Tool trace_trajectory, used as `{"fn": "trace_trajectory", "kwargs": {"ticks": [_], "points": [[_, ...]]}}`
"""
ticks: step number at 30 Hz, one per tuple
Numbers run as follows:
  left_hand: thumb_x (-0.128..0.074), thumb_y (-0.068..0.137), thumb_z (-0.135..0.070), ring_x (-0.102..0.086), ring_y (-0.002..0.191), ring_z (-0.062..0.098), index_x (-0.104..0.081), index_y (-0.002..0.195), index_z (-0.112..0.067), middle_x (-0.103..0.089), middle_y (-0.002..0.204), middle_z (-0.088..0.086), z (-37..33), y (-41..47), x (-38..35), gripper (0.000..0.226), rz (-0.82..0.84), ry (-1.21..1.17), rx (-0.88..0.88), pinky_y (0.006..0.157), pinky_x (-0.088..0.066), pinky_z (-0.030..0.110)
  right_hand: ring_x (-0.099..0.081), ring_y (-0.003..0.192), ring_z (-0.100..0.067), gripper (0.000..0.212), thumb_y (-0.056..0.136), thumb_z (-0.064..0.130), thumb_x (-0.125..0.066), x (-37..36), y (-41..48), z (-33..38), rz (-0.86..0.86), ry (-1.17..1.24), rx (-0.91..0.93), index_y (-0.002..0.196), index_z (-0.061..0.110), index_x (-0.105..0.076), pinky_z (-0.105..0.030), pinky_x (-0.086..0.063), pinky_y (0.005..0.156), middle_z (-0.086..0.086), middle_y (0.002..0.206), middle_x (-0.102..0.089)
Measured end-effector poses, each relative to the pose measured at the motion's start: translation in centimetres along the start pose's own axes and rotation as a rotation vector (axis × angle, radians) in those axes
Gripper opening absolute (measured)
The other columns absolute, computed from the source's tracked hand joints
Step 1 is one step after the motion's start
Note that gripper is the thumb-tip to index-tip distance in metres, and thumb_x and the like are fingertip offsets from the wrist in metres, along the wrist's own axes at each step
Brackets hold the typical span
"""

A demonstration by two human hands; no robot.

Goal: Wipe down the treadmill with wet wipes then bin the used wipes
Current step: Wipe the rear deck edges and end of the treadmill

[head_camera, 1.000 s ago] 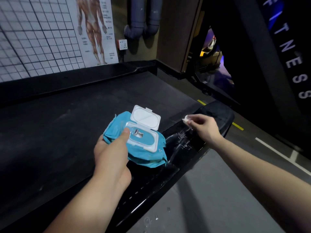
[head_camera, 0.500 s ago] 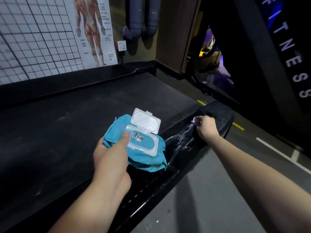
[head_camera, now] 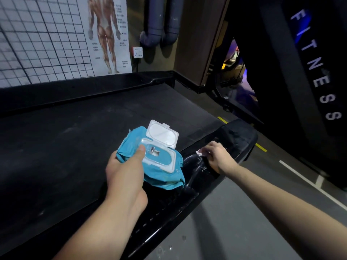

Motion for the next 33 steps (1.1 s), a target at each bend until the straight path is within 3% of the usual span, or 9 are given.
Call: {"fn": "trace_trajectory", "kwargs": {"ticks": [3, 7, 10, 17, 22, 26, 28, 31, 33], "points": [[-0.075, 0.097, -0.01, -0.08, 0.089, 0.018, -0.073, 0.115, -0.023, -0.081, 0.1, -0.001, -0.3, 0.1, 0.1, 0.023, -0.003, -0.02, -0.006, 0.081, -0.064, 0.038, -0.06, 0.096, -0.013, 0.019, 0.096, 0.009, -0.061, 0.6, -0.1, 0.3, 0.057, 0.105, -0.049, 0.105, 0.017, -0.076, -0.021, -0.043, 0.085, 0.001, 0.106, -0.065], [-0.076, 0.096, -0.009, -0.08, 0.087, 0.018, -0.072, 0.112, -0.024, -0.082, 0.097, -0.001, -0.4, 0.3, 0.3, 0.022, -0.009, -0.019, -0.014, 0.08, -0.064, 0.038, -0.066, 0.093, -0.015, 0.016, 0.094, 0.017, -0.065, 4.6, 1.8, -4.2, -0.214, 0.283, -0.332, 0.104, 0.02, -0.077, -0.028, -0.047, 0.08, 0.002, 0.1, -0.074], [-0.076, 0.096, -0.01, -0.08, 0.087, 0.018, -0.073, 0.112, -0.024, -0.082, 0.099, -0.001, -0.2, 0.1, 0.3, 0.022, -0.011, -0.005, -0.003, 0.08, -0.064, 0.039, -0.065, 0.095, -0.017, 0.015, 0.092, 0.021, -0.07, 5.4, 2.4, -7.3, -0.277, 0.286, -0.471, 0.104, 0.016, -0.077, -0.025, -0.042, 0.077, -0.003, 0.1, -0.075], [-0.076, 0.096, -0.011, -0.08, 0.085, 0.016, -0.073, 0.113, -0.025, -0.082, 0.096, -0.003, -0.1, 0.3, 0.4, 0.022, -0.011, 0.016, -0.015, 0.071, -0.063, 0.032, -0.064, 0.102, -0.031, 0.014, 0.095, 0.015, -0.066, 2.3, 4.3, -8.0, -0.073, 0.081, -0.439, 0.102, 0.008, -0.076, -0.026, -0.038, 0.074, -0.017, 0.106, -0.07], [-0.076, 0.096, -0.011, -0.08, 0.086, 0.017, -0.073, 0.113, -0.025, -0.082, 0.098, -0.002, -0.1, 0.2, 0.2, 0.023, -0.008, 0.016, -0.006, 0.082, -0.064, 0.039, -0.06, 0.109, -0.034, 0.023, 0.097, 0.021, -0.064, 1.5, 4.5, -4.4, 0.105, -0.082, -0.291, 0.103, 0.0, -0.072, -0.031, -0.038, 0.081, -0.018, 0.111, -0.069], [-0.076, 0.096, -0.01, -0.08, 0.085, 0.016, -0.072, 0.108, -0.025, -0.082, 0.092, -0.003, -0.4, 0.0, 0.2, 0.02, -0.007, -0.003, -0.004, 0.078, -0.064, 0.037, -0.061, 0.074, -0.013, 0.019, 0.093, 0.028, -0.068, 1.4, 2.7, -2.3, 0.318, 0.01, -0.253, 0.08, 0.016, -0.074, -0.026, -0.043, 0.066, 0.0, 0.078, -0.07], [-0.076, 0.096, -0.01, -0.08, 0.083, 0.016, -0.072, 0.108, -0.025, -0.082, 0.092, -0.004, -0.6, 0.0, 0.2, 0.02, -0.004, -0.014, -0.008, 0.075, -0.063, 0.035, -0.057, 0.061, -0.009, 0.016, 0.092, 0.014, -0.067, 1.6, 2.0, -1.8, 0.38, 0.242, -0.285, 0.077, 0.015, -0.072, -0.02, -0.049, 0.063, -0.001, 0.067, -0.065], [-0.076, 0.096, -0.009, -0.08, 0.087, 0.017, -0.072, 0.11, -0.025, -0.082, 0.096, -0.002, -0.7, 0.1, 0.3, 0.021, -0.008, -0.02, -0.01, 0.078, -0.064, 0.037, -0.06, 0.06, -0.015, 0.006, 0.091, -0.001, -0.065, 1.8, 1.3, -3.5, 0.315, 0.452, -0.407, 0.089, 0.005, -0.067, -0.024, -0.054, 0.056, -0.011, 0.076, -0.064], [-0.076, 0.096, -0.01, -0.08, 0.088, 0.018, -0.072, 0.112, -0.025, -0.081, 0.099, -0.001, -0.7, 0.1, 0.3, 0.022, -0.006, -0.017, -0.004, 0.08, -0.064, 0.038, -0.061, 0.067, -0.017, 0.005, 0.089, 0.012, -0.072, 2.5, 1.8, -5.2, 0.209, 0.163, -0.366, 0.093, 0.01, -0.069, -0.025, -0.049, 0.057, -0.006, 0.084, -0.065]]}}
Point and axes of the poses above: each hand's wrist, its own y-axis towards the middle knuckle, its own x-axis out of the back of the hand, z = x × y, the point moved 9 cm from there along y, towards the middle knuckle
